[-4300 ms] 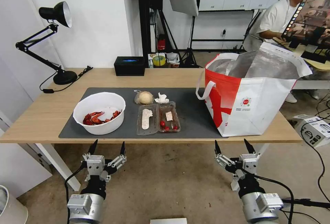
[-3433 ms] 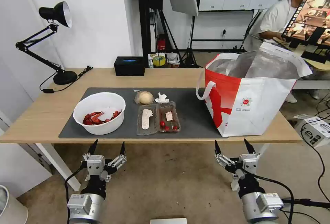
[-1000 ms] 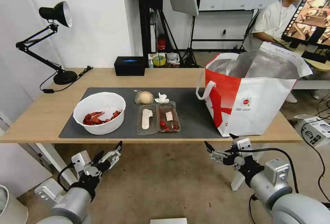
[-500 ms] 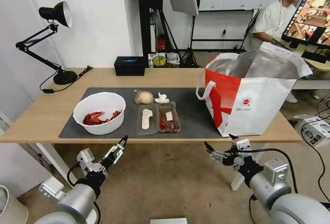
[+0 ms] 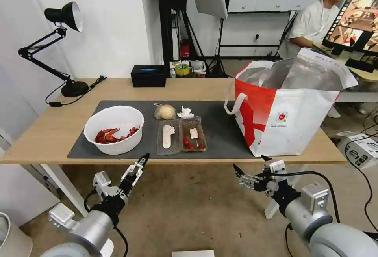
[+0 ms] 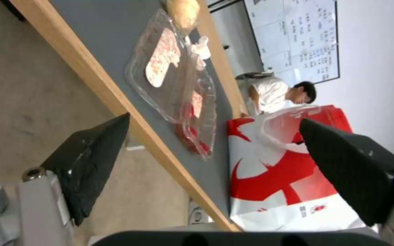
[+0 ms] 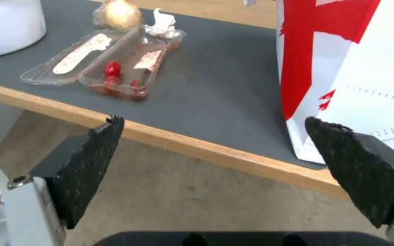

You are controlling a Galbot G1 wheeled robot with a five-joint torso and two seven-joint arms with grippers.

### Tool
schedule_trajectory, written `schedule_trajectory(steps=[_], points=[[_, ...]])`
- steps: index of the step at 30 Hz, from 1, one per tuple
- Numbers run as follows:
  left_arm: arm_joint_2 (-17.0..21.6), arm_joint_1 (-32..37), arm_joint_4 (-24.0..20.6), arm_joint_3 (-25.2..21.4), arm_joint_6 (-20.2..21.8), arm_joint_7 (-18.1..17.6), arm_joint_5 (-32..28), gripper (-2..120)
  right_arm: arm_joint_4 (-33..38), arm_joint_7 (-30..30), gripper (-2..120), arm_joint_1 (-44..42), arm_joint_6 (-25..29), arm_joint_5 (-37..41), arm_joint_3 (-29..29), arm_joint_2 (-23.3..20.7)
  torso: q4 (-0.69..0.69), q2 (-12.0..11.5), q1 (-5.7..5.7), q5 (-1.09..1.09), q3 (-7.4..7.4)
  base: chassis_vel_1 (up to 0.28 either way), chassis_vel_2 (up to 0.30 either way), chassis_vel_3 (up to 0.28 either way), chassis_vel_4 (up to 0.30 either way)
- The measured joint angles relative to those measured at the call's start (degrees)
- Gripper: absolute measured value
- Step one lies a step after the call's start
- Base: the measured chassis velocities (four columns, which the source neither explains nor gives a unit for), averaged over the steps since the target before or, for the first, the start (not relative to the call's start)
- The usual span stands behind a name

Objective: Pick up the trash from the table and place it into the takeout bag.

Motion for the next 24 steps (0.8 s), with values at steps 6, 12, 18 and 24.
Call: schedule_trajectory(steps=[6,12,18,24], points=[[-0.9,-0.8,0.0,-0.1,-0.2,-0.8,-2.1,100,-0.1,0.0,100,0.0,0.0,0.0,-0.4,0.0,0.00,0.0,0.00,0.00,0.00,0.000,0.000,0.000,0.000],[-1.5,-1.4,0.0,0.0,-0.2,-1.3,-2.9,100,-0.2,0.0,100,0.1,0.0,-0.1,-0.7,-0.1,0.00,0.0,0.00,0.00,0.00,0.000,0.000,0.000,0.000],[-2.2,-2.3,0.8,0.5,-0.3,-1.5,-3.5,100,-0.4,-0.1,100,0.2,0.0,-0.1,-0.8,-0.2,0.00,0.0,0.00,0.00,0.00,0.000,0.000,0.000,0.000],[-3.3,-2.3,1.1,0.7,-0.4,-1.5,-3.4,100,-1.1,-0.2,100,1.3,-0.1,0.0,-1.7,-0.6,0.00,0.0,0.00,0.00,0.00,0.000,0.000,0.000,0.000]])
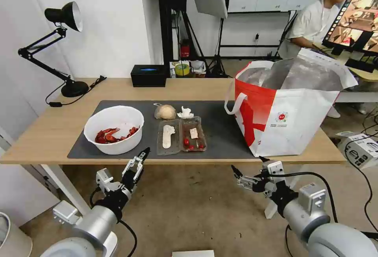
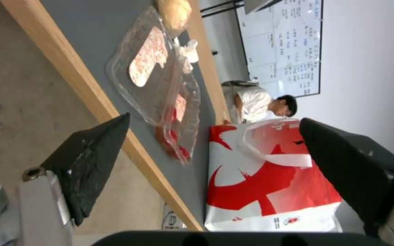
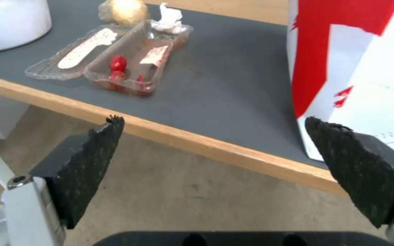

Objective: Pick up the trash from the table and place it into the takeout bag.

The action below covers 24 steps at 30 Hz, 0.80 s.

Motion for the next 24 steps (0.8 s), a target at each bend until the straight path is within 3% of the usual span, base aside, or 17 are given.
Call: schedule_trajectory(steps=[11,24], points=[[-2.1,-0.9,0.4,0.1,-0.1,-0.5,0.6,100,-1.0,-0.1,100,1.1,0.0,-0.4,-2.8,-0.4,0.00,0.0,0.00,0.00,0.00,0.000,0.000,0.000,0.000],[1.5,-7.0,5.9,0.5,0.0,-1.7,0.4,100,-1.1,-0.2,100,1.0,0.0,-0.5,-2.5,-0.6,0.00,0.0,0.00,0.00,0.00,0.000,0.000,0.000,0.000]])
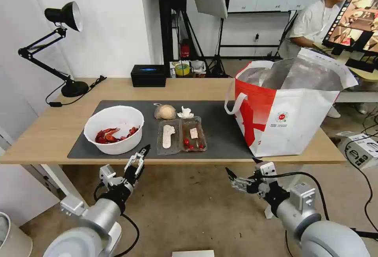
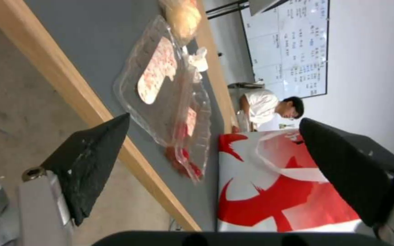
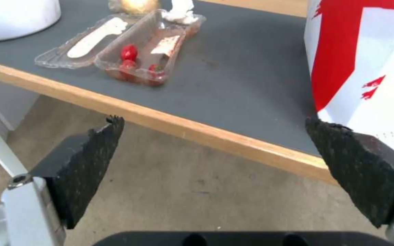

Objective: Pick up the trash from the table and place it into the takeout bag.

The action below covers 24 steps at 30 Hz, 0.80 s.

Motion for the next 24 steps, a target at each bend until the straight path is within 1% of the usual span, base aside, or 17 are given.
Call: schedule_trajectory(steps=[1,4,5,8,24], points=[[0.0,0.0,0.0,0.0,0.0,0.0,0.0,100,0.0,0.0,100,0.0,0.0,0.0,0.0,0.0,0.00,0.0,0.00,0.00,0.00,0.000,0.000,0.000,0.000],[1.7,-2.4,2.1,1.9,0.2,-0.4,0.0,100,0.0,0.0,100,-0.2,0.0,-0.1,0.3,-0.4,0.00,0.0,0.00,0.00,0.00,0.000,0.000,0.000,0.000],[1.7,-2.4,2.1,1.9,0.2,-0.4,0.0,100,0.0,0.0,100,-0.2,0.0,-0.1,0.3,-0.4,0.00,0.0,0.00,0.00,0.00,0.000,0.000,0.000,0.000],[3.3,-4.6,3.9,2.7,0.3,-1.2,-0.2,100,0.1,0.1,100,-0.7,0.0,-0.2,0.7,-0.5,0.00,0.0,0.00,0.00,0.00,0.000,0.000,0.000,0.000],[4.5,-10.4,9.3,6.6,1.0,-3.0,-2.4,100,-0.1,0.2,100,-1.3,-0.2,-0.4,1.4,-0.5,0.00,0.0,0.00,0.00,0.00,0.000,0.000,0.000,0.000]])
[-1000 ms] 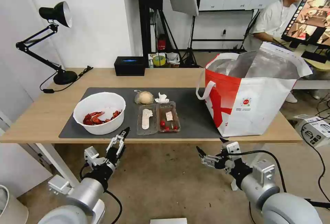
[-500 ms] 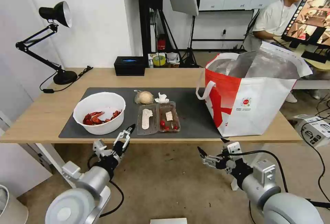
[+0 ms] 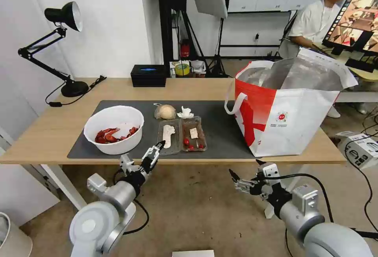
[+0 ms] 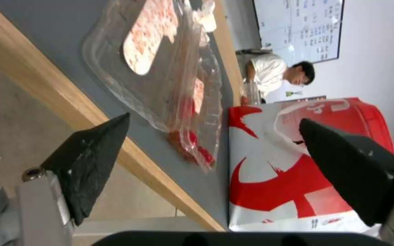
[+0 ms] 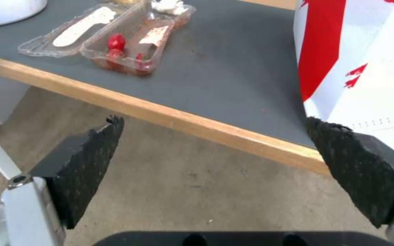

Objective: Pick up the trash from the table and place it into the takeout bag.

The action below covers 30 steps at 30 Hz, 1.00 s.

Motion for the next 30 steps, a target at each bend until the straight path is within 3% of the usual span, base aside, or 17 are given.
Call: schedule_trajectory(steps=[9,30], points=[[-1.0,-1.4,1.9,2.5,1.5,-1.3,-0.1,100,-0.5,0.1,100,0.0,0.0,-0.2,0.2,0.4,0.00,0.0,0.00,0.00,0.00,0.000,0.000,0.000,0.000],[-1.2,-4.7,4.8,5.0,0.5,-1.4,0.0,100,-0.1,0.1,100,-1.2,0.0,-0.9,1.3,1.6,0.00,0.0,0.00,0.00,0.00,0.000,0.000,0.000,0.000]])
